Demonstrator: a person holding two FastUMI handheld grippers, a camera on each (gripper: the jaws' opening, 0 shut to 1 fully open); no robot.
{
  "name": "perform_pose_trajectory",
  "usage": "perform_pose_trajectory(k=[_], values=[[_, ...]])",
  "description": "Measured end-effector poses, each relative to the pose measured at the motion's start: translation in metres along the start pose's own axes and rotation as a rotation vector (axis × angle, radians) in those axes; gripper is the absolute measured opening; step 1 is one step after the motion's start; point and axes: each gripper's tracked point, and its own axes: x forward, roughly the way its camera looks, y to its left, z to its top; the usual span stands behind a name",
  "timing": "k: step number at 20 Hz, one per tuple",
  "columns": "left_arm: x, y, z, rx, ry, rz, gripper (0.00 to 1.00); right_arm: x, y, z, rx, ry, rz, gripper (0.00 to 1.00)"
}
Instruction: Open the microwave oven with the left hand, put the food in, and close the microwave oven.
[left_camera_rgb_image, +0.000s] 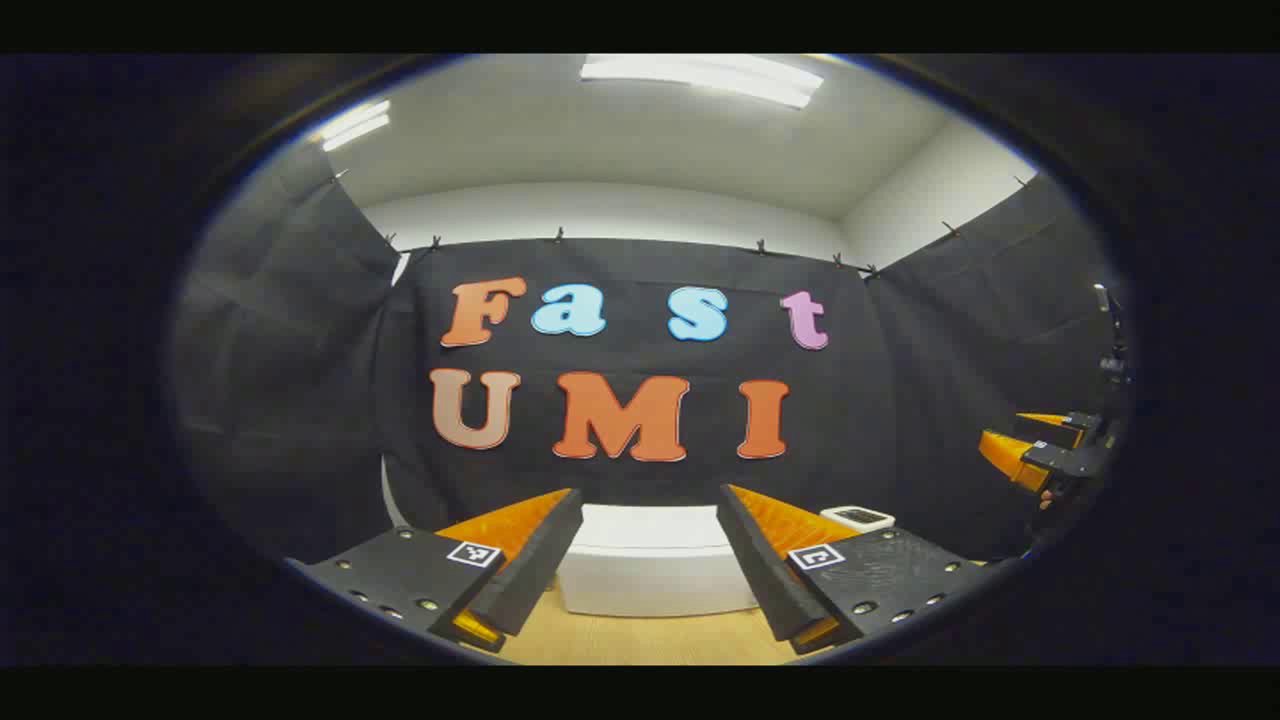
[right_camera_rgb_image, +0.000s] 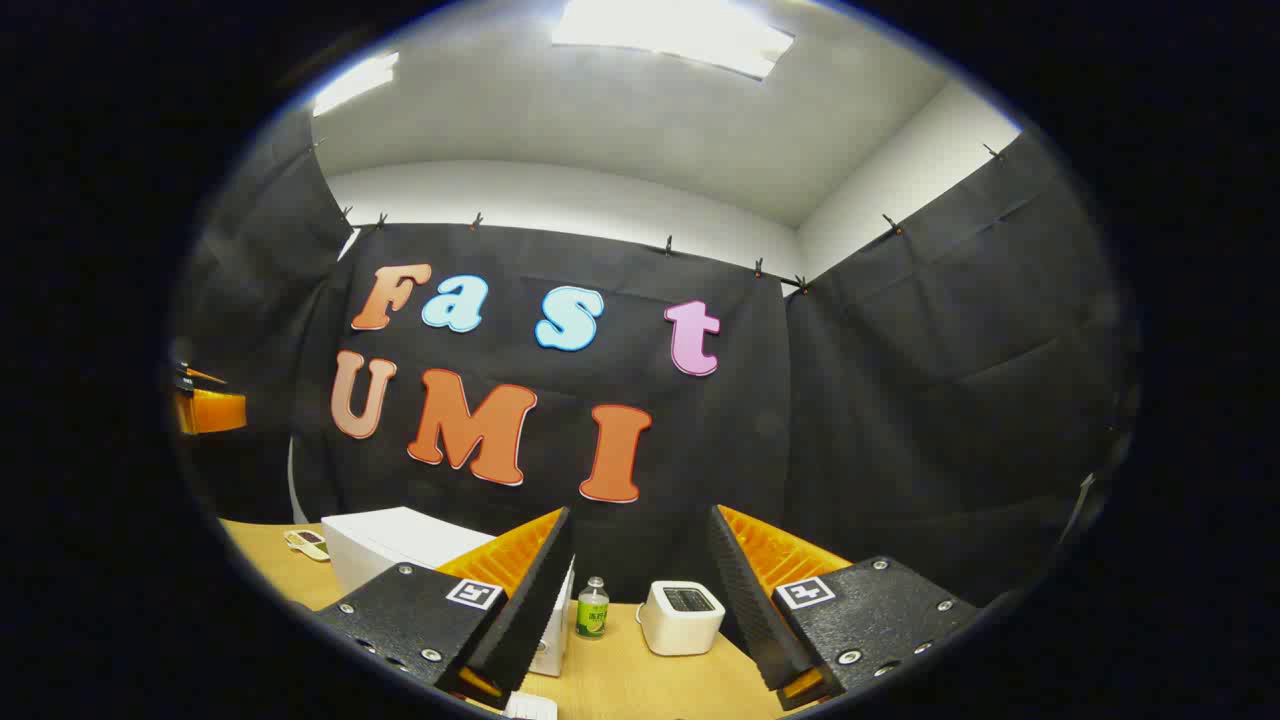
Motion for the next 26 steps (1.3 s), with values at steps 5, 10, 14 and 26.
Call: perform_pose_trajectory(k=[5,10,14,26], values=[[0.003,-0.001,0.005,0.026,-0.002,0.013,0.9,0.003,-0.002,0.005,0.015,-0.029,0.031,0.84],[0.007,-0.006,0.005,0.013,-0.001,0.011,0.88,0.008,-0.014,-0.004,0.078,0.026,0.018,0.84],[0.007,-0.011,-0.004,0.008,0.019,0.004,0.91,0.007,-0.015,-0.005,0.111,0.039,0.04,0.84],[0.017,-0.005,-0.007,0.007,0.019,0.039,0.88,0.013,-0.022,-0.011,0.131,0.048,0.063,0.88]])
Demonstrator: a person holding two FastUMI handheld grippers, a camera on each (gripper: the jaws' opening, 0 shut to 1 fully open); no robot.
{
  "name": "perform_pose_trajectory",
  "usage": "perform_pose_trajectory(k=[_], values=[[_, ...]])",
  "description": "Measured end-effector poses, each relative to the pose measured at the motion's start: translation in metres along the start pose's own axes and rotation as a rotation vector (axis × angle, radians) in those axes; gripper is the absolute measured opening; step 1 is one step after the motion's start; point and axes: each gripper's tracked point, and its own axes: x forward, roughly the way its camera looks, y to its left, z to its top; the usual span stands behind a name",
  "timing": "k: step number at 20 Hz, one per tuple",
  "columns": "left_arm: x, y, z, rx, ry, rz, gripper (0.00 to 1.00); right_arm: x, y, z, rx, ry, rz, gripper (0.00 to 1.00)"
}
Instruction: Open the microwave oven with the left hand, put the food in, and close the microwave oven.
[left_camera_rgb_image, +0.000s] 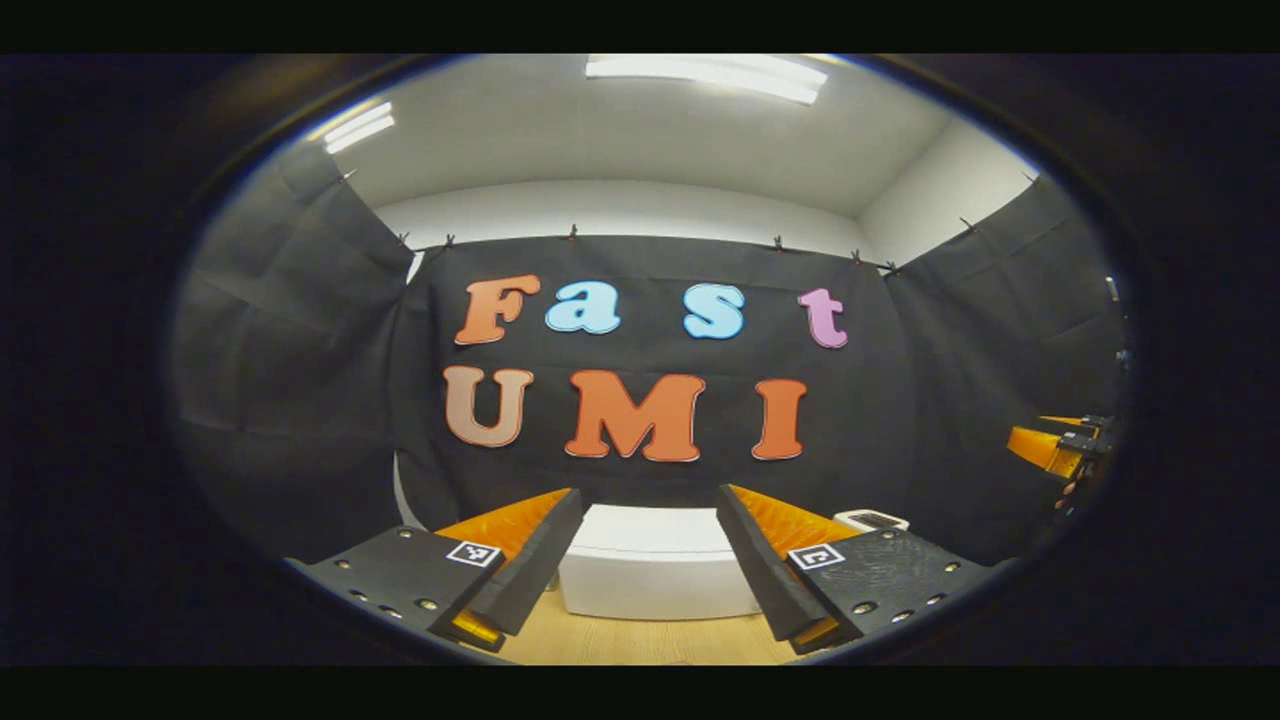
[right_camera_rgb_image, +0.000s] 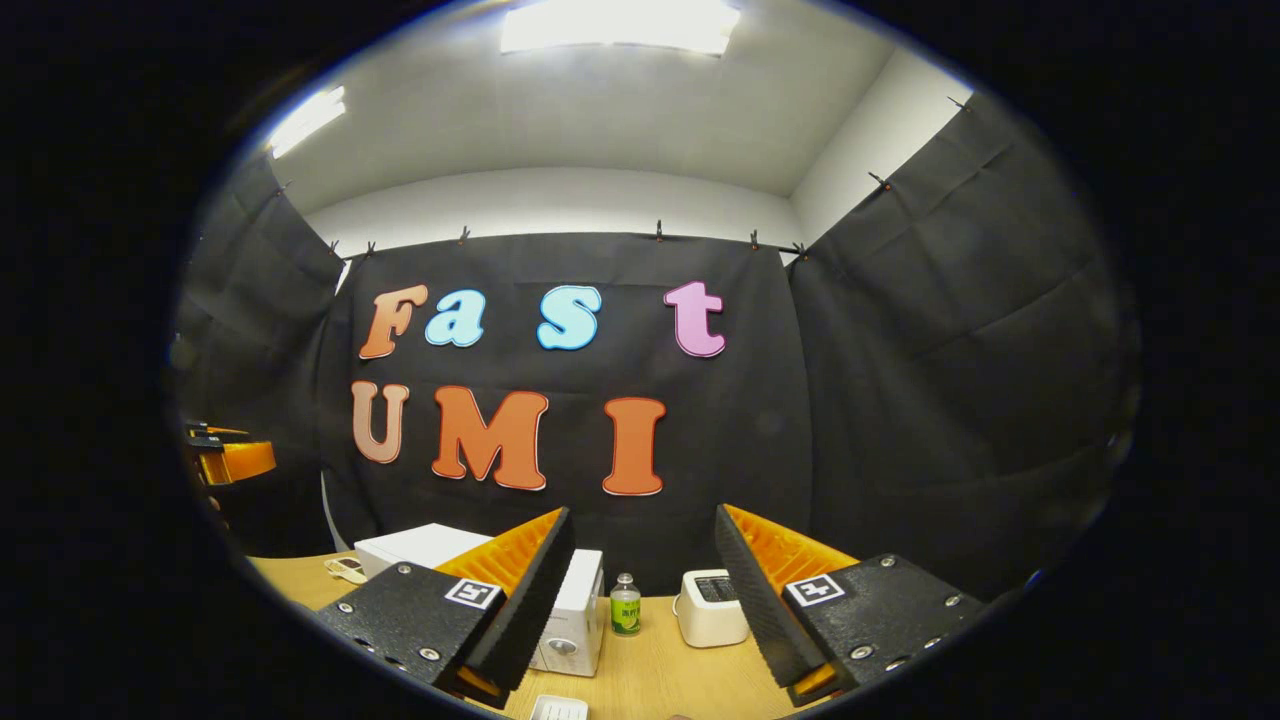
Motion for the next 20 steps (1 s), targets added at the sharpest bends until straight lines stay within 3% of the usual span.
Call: perform_pose_trajectory(k=[8,20], values=[[0.003,-0.024,-0.012,-0.019,-0.008,-0.037,0.88,-0.004,-0.012,-0.013,-0.032,-0.003,-0.026,0.92],[0.026,-0.1,-0.096,-0.033,0.054,-0.132,0.88,-0.026,-0.024,-0.099,-0.068,0.1,-0.017,0.93]])
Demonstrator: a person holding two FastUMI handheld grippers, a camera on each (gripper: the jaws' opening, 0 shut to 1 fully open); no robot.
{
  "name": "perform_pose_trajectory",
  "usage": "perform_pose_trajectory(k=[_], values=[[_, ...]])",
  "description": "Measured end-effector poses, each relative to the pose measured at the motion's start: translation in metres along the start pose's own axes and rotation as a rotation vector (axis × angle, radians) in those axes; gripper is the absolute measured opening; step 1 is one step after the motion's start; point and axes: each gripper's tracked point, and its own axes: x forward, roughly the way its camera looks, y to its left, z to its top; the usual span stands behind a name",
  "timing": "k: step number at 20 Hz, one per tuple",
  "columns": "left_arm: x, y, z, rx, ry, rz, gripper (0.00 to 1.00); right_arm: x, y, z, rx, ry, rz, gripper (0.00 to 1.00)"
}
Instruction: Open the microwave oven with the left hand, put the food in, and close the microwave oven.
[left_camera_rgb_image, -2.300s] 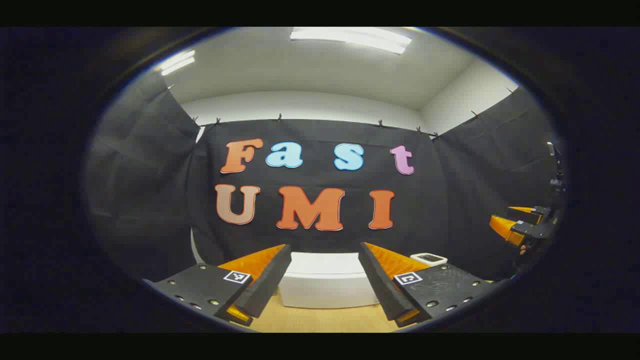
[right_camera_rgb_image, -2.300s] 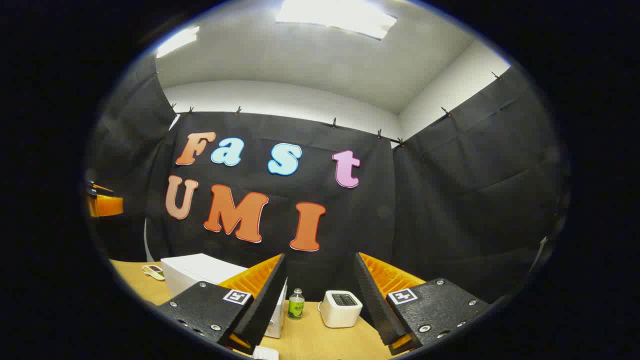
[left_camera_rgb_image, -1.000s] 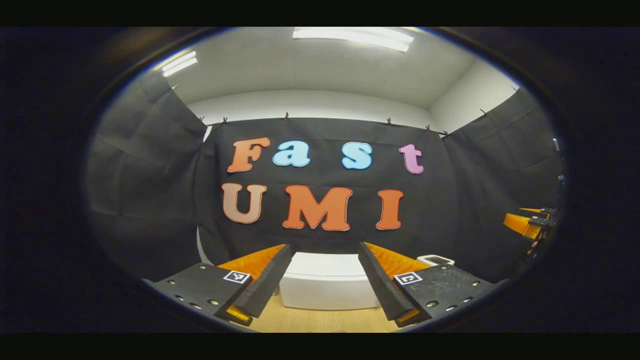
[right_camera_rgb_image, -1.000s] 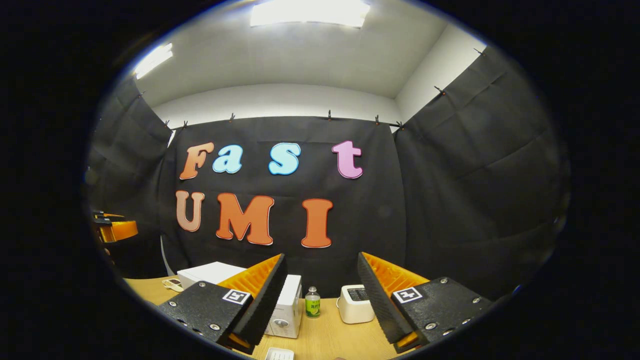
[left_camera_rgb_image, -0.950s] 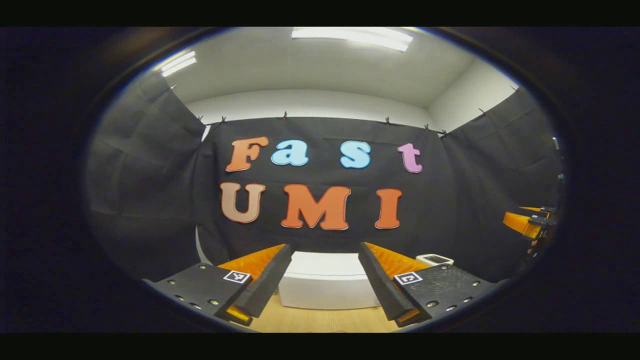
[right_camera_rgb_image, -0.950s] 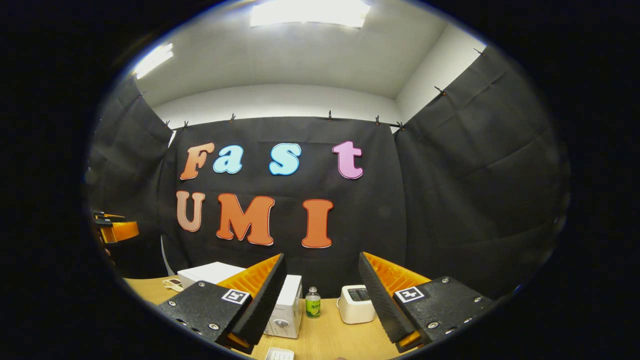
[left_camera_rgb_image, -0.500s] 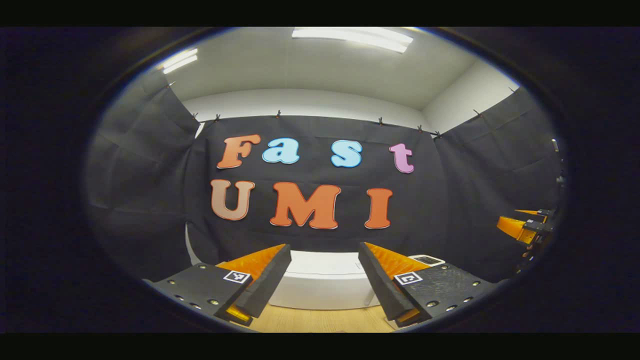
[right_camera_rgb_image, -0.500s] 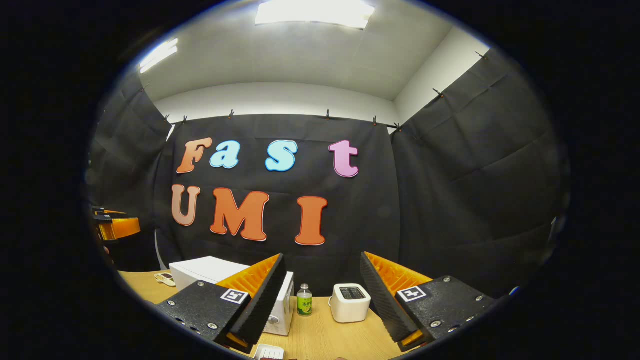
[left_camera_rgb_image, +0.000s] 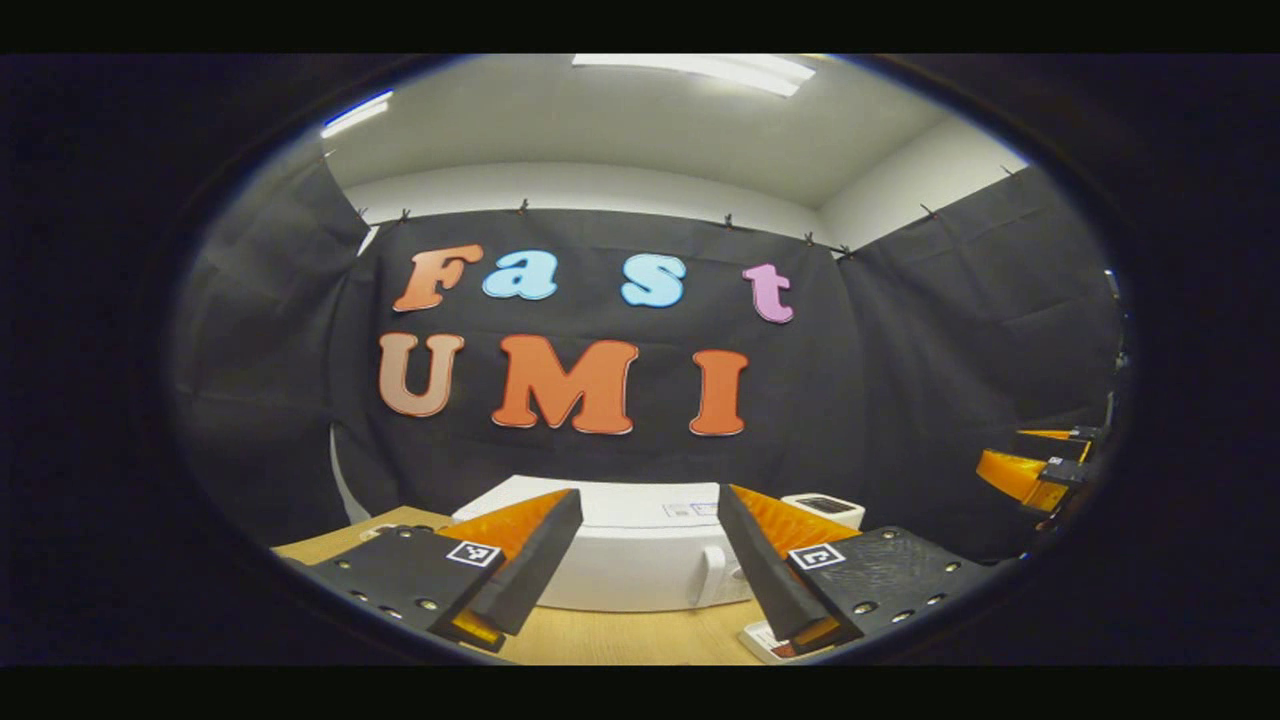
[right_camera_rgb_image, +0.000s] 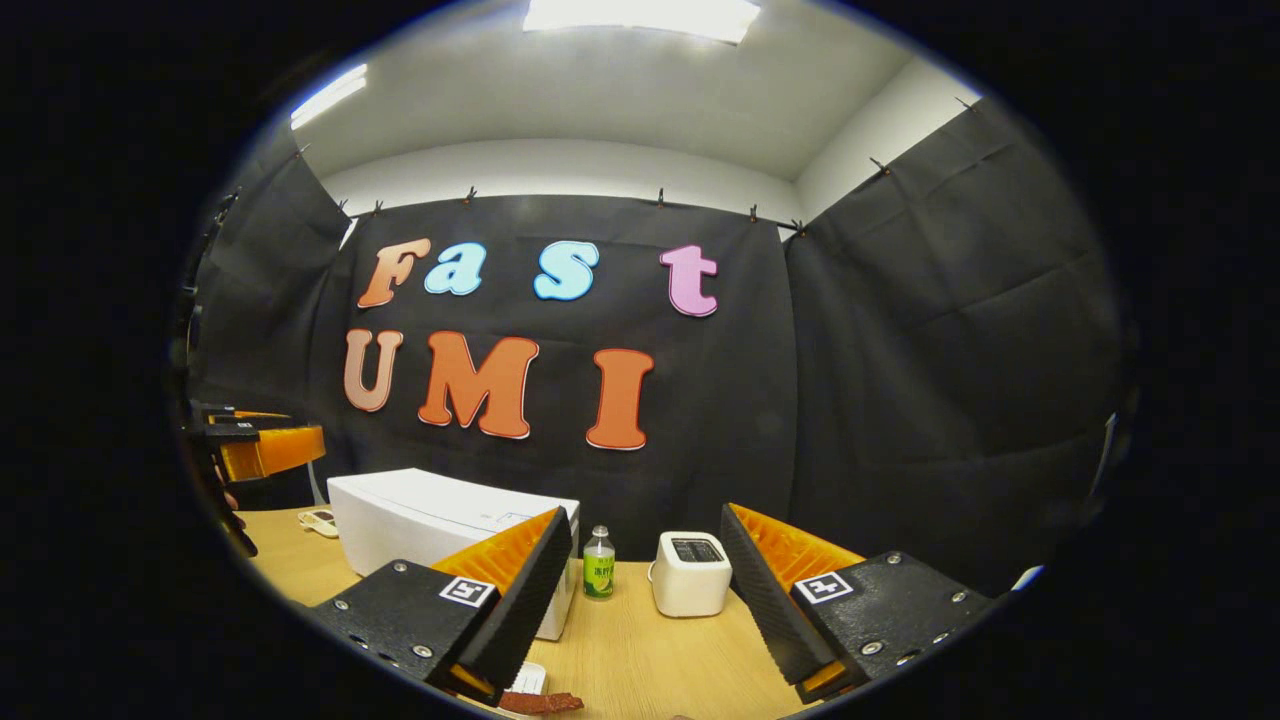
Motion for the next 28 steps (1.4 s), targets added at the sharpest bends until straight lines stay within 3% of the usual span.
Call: perform_pose_trajectory(k=[10,13,14,15,17,19,20,28], values=[[0.057,-0.053,-0.127,-0.009,0.153,-0.067,0.89,-0.006,-0.016,-0.088,0.02,0.137,-0.002,0.94],[0.073,-0.068,-0.165,0.018,0.2,-0.07,0.89,-0.006,-0.023,-0.106,0.017,0.153,-0.016,0.94],[0.077,-0.071,-0.178,0.024,0.216,-0.064,0.95,-0.006,-0.024,-0.112,0.023,0.162,-0.016,0.94],[0.082,-0.073,-0.192,0.028,0.245,-0.057,0.89,-0.005,-0.023,-0.118,0.03,0.169,-0.01,0.94],[0.091,-0.072,-0.206,0.036,0.255,-0.039,0.93,-0.004,-0.021,-0.128,0.033,0.182,-0.001,0.94],[0.103,-0.074,-0.221,0.03,0.272,-0.04,0.86,-0.003,-0.022,-0.137,0.019,0.191,0.0,0.94],[0.107,-0.075,-0.231,0.033,0.287,-0.038,0.91,-0.002,-0.022,-0.141,0.014,0.193,0.0,0.94],[0.132,-0.075,-0.29,0.054,0.361,-0.009,0.68,-0.004,-0.022,-0.164,-0.022,0.227,0.005,0.94]])
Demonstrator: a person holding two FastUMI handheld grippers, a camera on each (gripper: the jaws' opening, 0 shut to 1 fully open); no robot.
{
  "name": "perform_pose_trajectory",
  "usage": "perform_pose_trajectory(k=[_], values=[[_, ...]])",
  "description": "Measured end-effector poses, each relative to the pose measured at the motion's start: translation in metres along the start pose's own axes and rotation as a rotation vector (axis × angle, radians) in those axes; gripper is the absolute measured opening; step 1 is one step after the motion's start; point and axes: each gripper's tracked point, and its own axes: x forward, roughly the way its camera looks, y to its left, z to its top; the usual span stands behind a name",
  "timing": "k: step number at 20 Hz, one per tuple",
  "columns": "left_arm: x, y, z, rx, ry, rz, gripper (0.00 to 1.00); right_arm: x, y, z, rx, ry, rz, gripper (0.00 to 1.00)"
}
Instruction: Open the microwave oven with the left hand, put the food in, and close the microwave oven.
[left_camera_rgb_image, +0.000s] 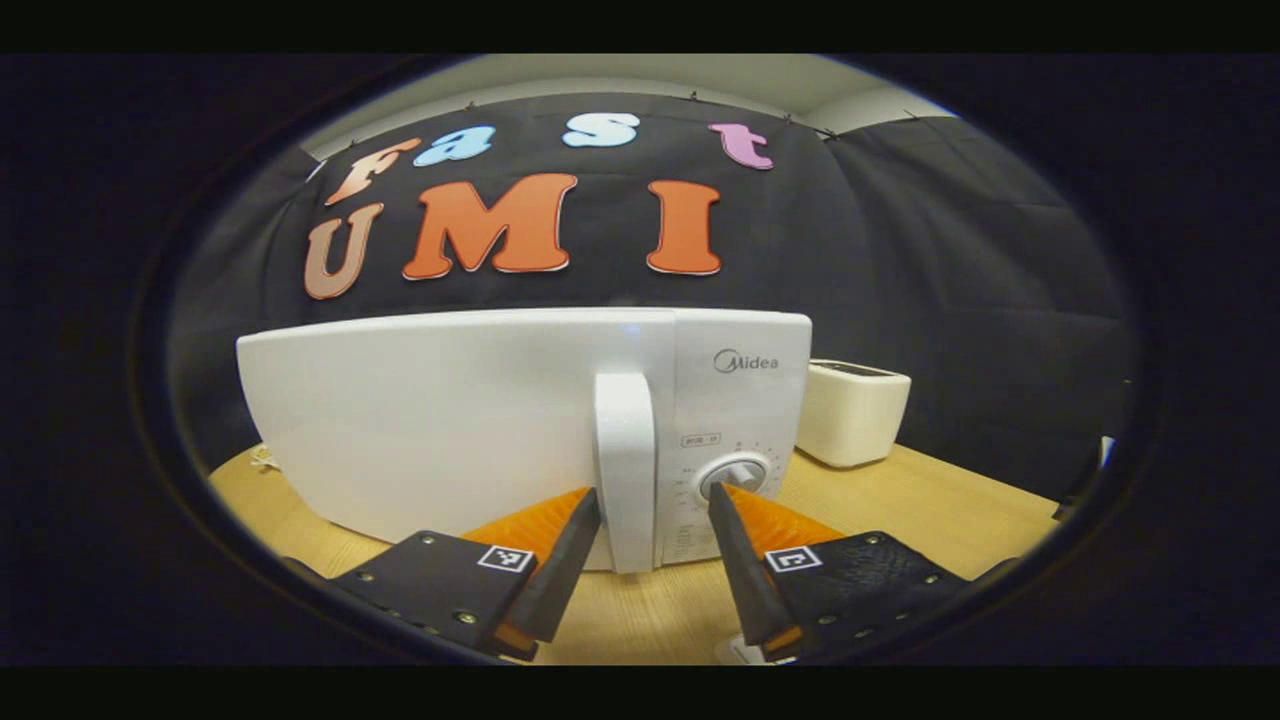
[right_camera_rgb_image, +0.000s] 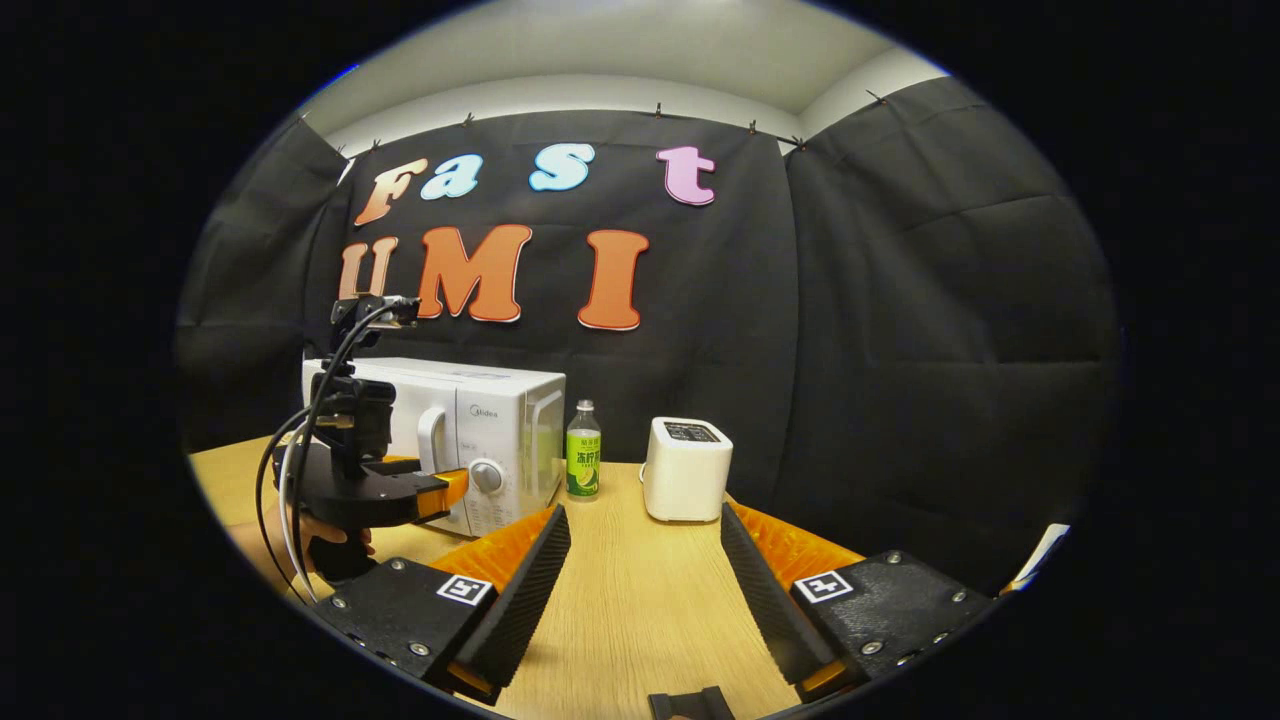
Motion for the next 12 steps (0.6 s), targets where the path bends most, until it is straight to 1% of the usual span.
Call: perform_pose_trajectory(k=[1,2,3,4,5,7,8,9,10,11,12], values=[[-0.001,0.006,-0.004,0.003,0.007,0.029,0.58,-0.001,0.001,0.001,-0.003,0.006,0.001,0.94],[0.001,0.009,-0.002,0.0,-0.01,0.044,0.51,-0.002,0.001,0.001,-0.004,0.012,0.0,0.94],[0.002,0.011,-0.002,-0.007,-0.012,0.05,0.33,0.0,-0.001,-0.003,-0.003,0.019,0.001,0.94],[0.0,0.009,-0.002,-0.02,-0.015,0.039,0.34,0.002,-0.002,-0.006,0.002,0.025,0.0,0.94],[0.001,0.007,-0.002,-0.028,-0.018,0.026,0.29,0.003,-0.003,-0.008,0.01,0.027,0.001,0.94],[0.0,0.004,-0.003,-0.018,-0.015,0.011,0.23,0.002,-0.005,-0.014,0.026,0.036,0.003,0.94],[0.001,0.005,-0.005,-0.017,-0.011,0.007,0.15,0.001,-0.004,-0.014,0.032,0.041,0.005,0.94],[0.0,0.004,-0.006,-0.021,-0.01,0.004,0.12,0.0,-0.004,-0.016,0.037,0.045,0.004,0.94],[0.0,0.005,-0.005,-0.02,-0.015,0.004,0.16,0.0,-0.003,-0.017,0.039,0.049,0.006,0.94],[-0.002,0.006,-0.006,-0.025,-0.015,0.01,0.14,0.0,-0.002,-0.018,0.038,0.053,0.004,0.94],[-0.003,0.006,-0.005,-0.023,-0.019,0.013,0.14,-0.001,-0.003,-0.02,0.034,0.056,0.004,0.94]])
